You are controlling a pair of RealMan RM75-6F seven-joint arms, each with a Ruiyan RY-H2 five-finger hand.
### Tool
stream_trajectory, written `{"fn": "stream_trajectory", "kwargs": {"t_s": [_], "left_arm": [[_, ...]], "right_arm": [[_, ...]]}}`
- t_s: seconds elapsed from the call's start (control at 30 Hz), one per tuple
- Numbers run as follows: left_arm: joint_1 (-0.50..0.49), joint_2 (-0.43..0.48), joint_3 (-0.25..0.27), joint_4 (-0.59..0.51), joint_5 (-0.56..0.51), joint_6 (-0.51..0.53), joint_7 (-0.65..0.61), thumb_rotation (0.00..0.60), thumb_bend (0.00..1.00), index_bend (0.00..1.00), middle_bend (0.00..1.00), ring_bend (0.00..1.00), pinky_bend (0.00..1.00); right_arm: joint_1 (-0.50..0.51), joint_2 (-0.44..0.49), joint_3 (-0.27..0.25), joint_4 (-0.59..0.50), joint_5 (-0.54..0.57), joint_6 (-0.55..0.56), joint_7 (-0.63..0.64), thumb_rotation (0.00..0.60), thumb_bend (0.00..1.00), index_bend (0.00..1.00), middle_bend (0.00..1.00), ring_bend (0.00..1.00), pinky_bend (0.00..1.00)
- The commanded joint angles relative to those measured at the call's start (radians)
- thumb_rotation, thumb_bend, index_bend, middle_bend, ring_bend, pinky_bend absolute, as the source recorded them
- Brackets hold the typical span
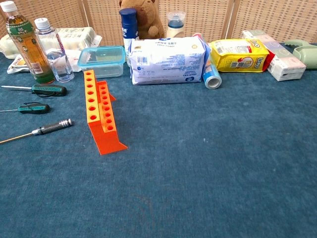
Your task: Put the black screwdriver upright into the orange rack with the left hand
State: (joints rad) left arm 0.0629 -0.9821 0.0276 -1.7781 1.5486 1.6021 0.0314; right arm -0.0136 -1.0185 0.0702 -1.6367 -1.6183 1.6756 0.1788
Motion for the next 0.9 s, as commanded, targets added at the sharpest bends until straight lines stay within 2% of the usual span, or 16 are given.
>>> {"fn": "stream_trajectory", "kwargs": {"t_s": [0.03, 0.13, 0.2, 0.23, 0.27, 0.3, 0.33, 0.37, 0.4, 0.43, 0.47, 0.53, 0.6, 0.77, 0.9], "left_arm": [[0.000, 0.000, 0.000, -0.001, -0.001, -0.002, 0.000, 0.600, 0.01, 0.00, 0.00, 0.00, 0.02], [-0.001, 0.001, -0.002, -0.003, -0.005, -0.005, -0.003, 0.600, 0.01, 0.00, 0.00, 0.00, 0.02], [-0.003, 0.001, -0.004, -0.002, -0.007, -0.007, -0.007, 0.600, 0.02, 0.00, 0.05, 0.01, 0.02], [-0.004, -0.001, -0.006, 0.000, -0.007, -0.006, -0.010, 0.600, 0.03, 0.00, 0.14, 0.06, 0.02], [-0.005, -0.004, -0.009, 0.003, -0.005, -0.005, -0.014, 0.600, 0.04, 0.00, 0.27, 0.16, 0.05], [-0.009, -0.011, -0.016, 0.010, -0.001, 0.000, -0.026, 0.600, 0.05, 0.00, 0.37, 0.25, 0.12], [-0.013, -0.017, -0.022, 0.015, 0.000, 0.001, -0.035, 0.600, 0.06, 0.00, 0.51, 0.40, 0.27], [-0.018, -0.025, -0.028, 0.021, -0.001, 0.000, -0.045, 0.600, 0.07, 0.01, 0.64, 0.55, 0.46], [-0.025, -0.033, -0.036, 0.029, -0.002, -0.002, -0.053, 0.600, 0.08, 0.03, 0.71, 0.64, 0.58], [-0.036, -0.050, -0.050, 0.041, -0.005, -0.005, -0.062, 0.600, 0.08, 0.09, 0.80, 0.74, 0.73], [-0.045, -0.064, -0.060, 0.051, -0.008, -0.007, -0.066, 0.600, 0.08, 0.17, 0.86, 0.83, 0.82], [-0.065, -0.095, -0.076, 0.067, -0.019, -0.025, -0.065, 0.600, 0.08, 0.28, 0.93, 0.91, 0.90], [-0.097, -0.124, -0.091, 0.066, -0.040, -0.071, -0.031, 0.600, 0.09, 0.32, 0.97, 0.95, 0.94], [-0.165, -0.174, -0.134, 0.001, -0.150, -0.180, 0.100, 0.600, 0.13, 0.35, 0.99, 0.98, 0.97], [-0.239, -0.212, -0.184, -0.058, -0.325, -0.298, 0.234, 0.600, 0.15, 0.36, 0.99, 0.98, 0.97]], "right_arm": [[0.001, -0.004, 0.001, -0.005, 0.003, -0.003, -0.011, 0.600, 0.00, 0.02, 0.00, 0.00, 0.00], [0.003, -0.005, -0.001, -0.008, 0.003, -0.009, -0.017, 0.600, 0.00, 0.02, 0.00, 0.00, 0.00], [0.003, -0.006, -0.002, -0.009, 0.003, -0.011, -0.020, 0.600, 0.00, 0.02, 0.00, 0.00, 0.00], [0.003, -0.006, -0.003, -0.010, 0.003, -0.013, -0.020, 0.600, 0.00, 0.02, 0.00, 0.00, 0.00], [0.003, -0.006, -0.003, -0.010, 0.004, -0.014, -0.020, 0.599, 0.00, 0.02, 0.00, 0.00, 0.00], [0.003, -0.005, -0.004, -0.013, 0.004, -0.016, -0.019, 0.599, 0.00, 0.02, 0.00, 0.00, 0.00], [0.004, -0.004, -0.005, -0.016, 0.003, -0.016, -0.017, 0.599, 0.00, 0.02, 0.00, 0.00, 0.00], [0.004, -0.003, -0.004, -0.017, 0.003, -0.017, -0.017, 0.600, 0.00, 0.02, 0.00, 0.00, 0.00], [0.005, -0.002, -0.003, -0.017, 0.004, -0.018, -0.018, 0.600, 0.00, 0.02, 0.00, 0.00, 0.00], [0.007, -0.002, -0.001, -0.018, 0.010, -0.021, -0.018, 0.600, 0.00, 0.02, 0.00, 0.00, 0.00], [0.008, -0.001, 0.001, -0.018, 0.014, -0.025, -0.018, 0.600, 0.00, 0.02, 0.00, 0.00, 0.00], [0.011, 0.000, 0.002, -0.017, 0.022, -0.034, -0.014, 0.600, 0.00, 0.02, 0.00, 0.00, 0.00], [0.013, 0.004, 0.003, -0.018, 0.028, -0.040, -0.005, 0.600, 0.00, 0.02, 0.00, 0.00, 0.00], [0.010, 0.012, -0.002, -0.017, 0.014, -0.032, 0.017, 0.600, 0.00, 0.02, 0.00, 0.00, 0.00], [0.010, 0.016, -0.007, -0.014, 0.008, -0.035, 0.029, 0.600, 0.00, 0.02, 0.00, 0.00, 0.00]]}}
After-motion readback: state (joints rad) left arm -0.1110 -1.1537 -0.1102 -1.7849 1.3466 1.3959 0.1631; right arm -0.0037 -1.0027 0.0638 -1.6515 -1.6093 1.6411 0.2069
